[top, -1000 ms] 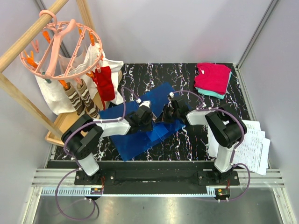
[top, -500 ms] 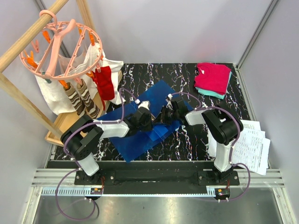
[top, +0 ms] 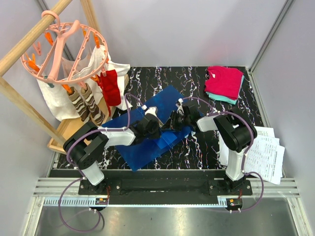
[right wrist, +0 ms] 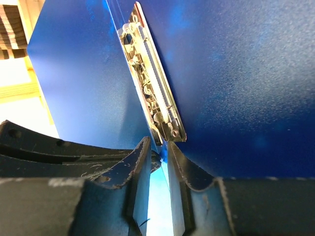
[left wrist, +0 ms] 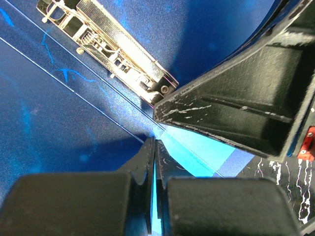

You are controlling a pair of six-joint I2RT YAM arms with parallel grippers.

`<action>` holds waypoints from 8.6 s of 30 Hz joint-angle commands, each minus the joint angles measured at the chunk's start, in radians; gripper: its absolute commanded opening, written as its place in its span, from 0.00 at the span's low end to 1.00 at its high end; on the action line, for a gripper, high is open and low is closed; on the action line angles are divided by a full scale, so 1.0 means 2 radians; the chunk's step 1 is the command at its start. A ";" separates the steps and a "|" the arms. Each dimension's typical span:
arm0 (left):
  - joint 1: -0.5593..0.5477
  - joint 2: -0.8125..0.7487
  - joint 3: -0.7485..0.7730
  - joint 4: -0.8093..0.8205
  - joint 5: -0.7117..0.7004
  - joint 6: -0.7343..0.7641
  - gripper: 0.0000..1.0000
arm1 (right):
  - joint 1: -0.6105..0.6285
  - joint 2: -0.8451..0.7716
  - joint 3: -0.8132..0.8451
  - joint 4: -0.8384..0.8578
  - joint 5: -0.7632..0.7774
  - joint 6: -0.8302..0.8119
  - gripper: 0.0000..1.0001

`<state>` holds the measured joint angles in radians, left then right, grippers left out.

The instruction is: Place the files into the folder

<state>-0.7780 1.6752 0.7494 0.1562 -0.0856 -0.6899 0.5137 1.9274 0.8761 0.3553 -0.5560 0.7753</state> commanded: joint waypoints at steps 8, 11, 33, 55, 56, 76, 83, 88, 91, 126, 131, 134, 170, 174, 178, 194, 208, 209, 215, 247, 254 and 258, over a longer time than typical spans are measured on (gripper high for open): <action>0.001 0.003 -0.020 -0.069 -0.012 0.007 0.00 | -0.006 0.012 0.004 0.040 -0.033 0.009 0.09; 0.000 -0.001 -0.020 -0.073 -0.014 0.008 0.00 | -0.006 0.016 0.005 0.035 -0.030 0.005 0.00; 0.032 0.030 0.000 -0.114 -0.049 -0.006 0.00 | 0.007 -0.015 -0.022 -0.150 0.205 -0.006 0.00; 0.037 0.001 -0.043 -0.110 -0.053 0.003 0.00 | -0.001 -0.036 0.045 -0.146 0.173 -0.014 0.00; 0.038 0.000 -0.044 -0.110 -0.054 0.003 0.00 | -0.001 -0.036 0.046 -0.144 0.167 -0.012 0.00; 0.037 0.030 0.064 -0.082 0.077 -0.004 0.06 | 0.008 -0.032 -0.051 -0.035 0.117 0.053 0.00; 0.049 0.062 0.007 -0.065 0.045 -0.022 0.00 | 0.006 -0.038 -0.025 -0.140 0.234 0.007 0.00; 0.078 0.060 -0.039 -0.057 0.045 -0.019 0.00 | 0.006 -0.018 -0.042 -0.158 0.298 0.005 0.00; 0.084 0.059 -0.046 -0.052 0.045 -0.014 0.00 | 0.006 -0.002 -0.044 -0.159 0.322 -0.006 0.00; 0.080 -0.068 0.032 -0.090 0.117 0.057 0.41 | -0.027 -0.049 -0.009 0.001 0.030 -0.006 0.43; 0.080 -0.060 0.048 -0.089 0.124 0.044 0.41 | -0.027 -0.020 0.000 0.035 0.024 -0.001 0.38; 0.079 -0.057 0.045 -0.087 0.125 0.042 0.41 | -0.028 -0.012 0.001 0.037 0.033 -0.005 0.29; 0.069 -0.047 0.047 -0.096 0.116 0.041 0.49 | -0.050 0.020 -0.048 0.167 -0.019 0.085 0.00; 0.060 -0.024 0.061 -0.097 0.098 0.037 0.47 | -0.042 0.004 -0.120 0.250 0.010 0.160 0.00; 0.047 -0.005 0.063 -0.084 0.090 0.031 0.42 | -0.018 -0.002 -0.166 0.297 0.056 0.197 0.00; 0.033 0.080 0.013 -0.077 0.030 -0.028 0.01 | 0.014 -0.056 -0.124 0.016 0.193 0.086 0.00; 0.048 0.091 -0.038 -0.080 0.013 -0.019 0.00 | 0.022 0.003 -0.107 -0.093 0.308 0.090 0.00; 0.049 0.090 -0.043 -0.080 0.014 -0.019 0.00 | 0.022 0.006 -0.103 -0.091 0.301 0.090 0.00; 0.052 0.087 -0.053 -0.069 0.014 -0.014 0.00 | 0.018 -0.017 -0.052 -0.079 0.246 0.072 0.00; 0.050 0.065 -0.079 -0.072 0.008 -0.008 0.00 | -0.007 0.013 -0.102 -0.093 0.332 0.125 0.00; 0.050 0.067 -0.081 -0.070 0.007 -0.005 0.00 | -0.007 -0.019 -0.045 -0.093 0.296 0.089 0.00; 0.050 0.071 -0.082 -0.064 0.015 -0.006 0.00 | -0.005 -0.033 0.025 -0.093 0.237 0.067 0.00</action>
<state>-0.6815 1.7340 0.6754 0.3866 -0.0040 -0.7746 0.5331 1.8614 0.8394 0.3252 -0.1822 1.0199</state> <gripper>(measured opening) 0.012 0.006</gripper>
